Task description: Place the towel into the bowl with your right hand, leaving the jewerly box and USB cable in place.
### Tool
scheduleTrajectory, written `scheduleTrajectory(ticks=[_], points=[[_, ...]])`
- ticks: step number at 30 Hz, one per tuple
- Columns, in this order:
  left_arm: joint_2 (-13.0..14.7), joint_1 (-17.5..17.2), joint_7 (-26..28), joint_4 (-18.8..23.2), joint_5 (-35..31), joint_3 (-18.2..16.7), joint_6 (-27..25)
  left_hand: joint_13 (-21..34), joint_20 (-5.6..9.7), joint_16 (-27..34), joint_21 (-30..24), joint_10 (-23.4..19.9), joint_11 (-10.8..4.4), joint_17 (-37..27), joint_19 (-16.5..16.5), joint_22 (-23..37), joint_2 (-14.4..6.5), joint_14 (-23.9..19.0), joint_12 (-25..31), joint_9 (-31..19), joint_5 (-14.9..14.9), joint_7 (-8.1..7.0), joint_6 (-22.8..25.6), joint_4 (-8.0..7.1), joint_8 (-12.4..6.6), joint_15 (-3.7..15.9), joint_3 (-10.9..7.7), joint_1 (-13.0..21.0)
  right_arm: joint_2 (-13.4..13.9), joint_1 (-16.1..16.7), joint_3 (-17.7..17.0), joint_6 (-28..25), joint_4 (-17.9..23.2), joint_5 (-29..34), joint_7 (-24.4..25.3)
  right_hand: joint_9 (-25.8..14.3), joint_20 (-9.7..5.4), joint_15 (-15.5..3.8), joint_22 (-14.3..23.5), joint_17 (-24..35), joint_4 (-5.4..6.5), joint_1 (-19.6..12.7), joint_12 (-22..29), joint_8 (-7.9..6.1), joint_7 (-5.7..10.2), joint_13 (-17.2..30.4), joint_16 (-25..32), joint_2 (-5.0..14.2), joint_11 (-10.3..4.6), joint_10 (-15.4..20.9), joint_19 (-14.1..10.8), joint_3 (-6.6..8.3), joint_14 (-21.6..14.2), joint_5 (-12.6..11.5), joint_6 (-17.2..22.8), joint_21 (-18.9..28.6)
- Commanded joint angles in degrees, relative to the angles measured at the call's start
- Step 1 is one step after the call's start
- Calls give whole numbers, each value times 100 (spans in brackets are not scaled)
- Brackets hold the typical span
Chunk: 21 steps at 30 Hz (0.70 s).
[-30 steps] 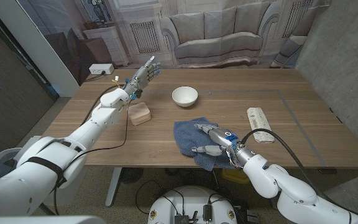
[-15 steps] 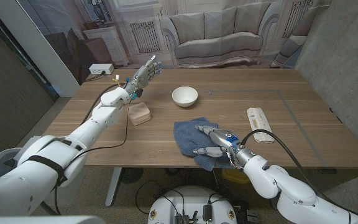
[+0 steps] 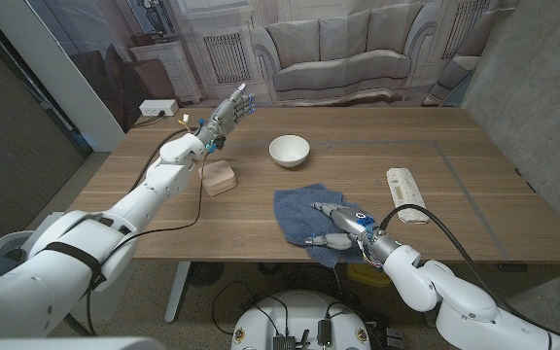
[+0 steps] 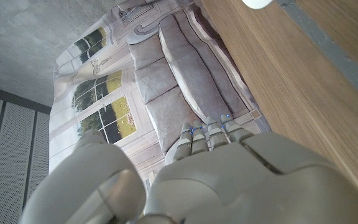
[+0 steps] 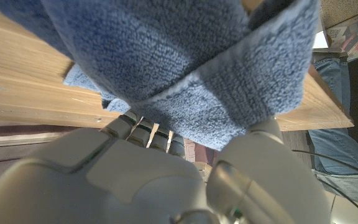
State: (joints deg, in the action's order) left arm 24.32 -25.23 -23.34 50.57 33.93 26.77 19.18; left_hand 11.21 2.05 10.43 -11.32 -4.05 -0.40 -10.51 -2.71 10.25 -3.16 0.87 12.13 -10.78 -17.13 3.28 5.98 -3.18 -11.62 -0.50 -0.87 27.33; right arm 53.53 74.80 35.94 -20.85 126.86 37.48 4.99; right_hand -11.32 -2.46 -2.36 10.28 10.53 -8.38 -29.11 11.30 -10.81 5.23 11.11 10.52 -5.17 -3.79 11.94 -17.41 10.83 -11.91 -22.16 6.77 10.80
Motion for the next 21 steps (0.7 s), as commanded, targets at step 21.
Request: scheduleTrajectory(ticks=[21], points=[[23,-134,212,237,18,-24,-54,3,-10,54,-46,-62,-8,-13,5,28,-15,-41,-8,-15,24,-6,68,2,-8,5,52,34,-53,-84,98,213,-461,-69,587,-12,-65,-312,22,16,-76,-596,292,-221,306,12,140,132,-97,597,-512,145,-582,-184,567,193]])
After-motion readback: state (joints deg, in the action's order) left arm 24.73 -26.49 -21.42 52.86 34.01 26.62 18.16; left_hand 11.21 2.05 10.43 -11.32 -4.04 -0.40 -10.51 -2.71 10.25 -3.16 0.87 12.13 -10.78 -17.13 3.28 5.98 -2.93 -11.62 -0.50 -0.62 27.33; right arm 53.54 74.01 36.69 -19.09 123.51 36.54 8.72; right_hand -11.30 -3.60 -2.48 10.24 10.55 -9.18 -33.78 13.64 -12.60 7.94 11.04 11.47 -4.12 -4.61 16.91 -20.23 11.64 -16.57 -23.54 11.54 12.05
